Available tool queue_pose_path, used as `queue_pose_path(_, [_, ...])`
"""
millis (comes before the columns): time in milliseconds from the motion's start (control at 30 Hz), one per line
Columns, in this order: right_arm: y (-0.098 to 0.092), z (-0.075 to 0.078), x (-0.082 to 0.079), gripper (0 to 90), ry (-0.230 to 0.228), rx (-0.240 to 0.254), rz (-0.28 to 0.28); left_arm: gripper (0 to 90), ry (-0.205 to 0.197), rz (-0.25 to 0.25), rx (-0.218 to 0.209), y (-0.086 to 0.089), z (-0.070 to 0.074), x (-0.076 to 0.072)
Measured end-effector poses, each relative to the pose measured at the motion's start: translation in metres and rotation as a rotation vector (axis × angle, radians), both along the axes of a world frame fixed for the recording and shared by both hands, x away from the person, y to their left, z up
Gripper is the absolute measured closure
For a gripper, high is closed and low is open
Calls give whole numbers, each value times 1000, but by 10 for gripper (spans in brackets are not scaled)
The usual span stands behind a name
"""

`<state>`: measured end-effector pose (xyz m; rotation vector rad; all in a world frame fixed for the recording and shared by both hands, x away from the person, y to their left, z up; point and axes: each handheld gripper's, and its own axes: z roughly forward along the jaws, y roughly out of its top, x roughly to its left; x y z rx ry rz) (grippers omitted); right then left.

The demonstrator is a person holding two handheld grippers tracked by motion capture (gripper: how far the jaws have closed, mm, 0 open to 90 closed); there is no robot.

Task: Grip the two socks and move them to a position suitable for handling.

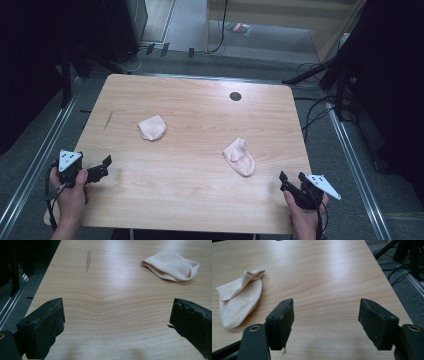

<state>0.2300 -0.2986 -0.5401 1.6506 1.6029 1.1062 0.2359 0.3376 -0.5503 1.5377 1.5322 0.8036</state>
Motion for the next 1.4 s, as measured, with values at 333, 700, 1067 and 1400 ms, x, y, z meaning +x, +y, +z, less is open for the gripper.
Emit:
queue_pose_path(333, [38,27,8,403,-53,19,99,0,-11,0,-4,0,0,-1])
queue_pose_path(700, [99,23,49,488,32,-7,310,0,-19,23,-10,1,0,1])
queue_pose_path(1067, [138,-6,78,376,138,-141,273,0,-8,7,-9,1,0,4])
queue_pose_path(1400, [135,-8,80,818,150,-127,283,0,-5,0,-9,-5,2,7])
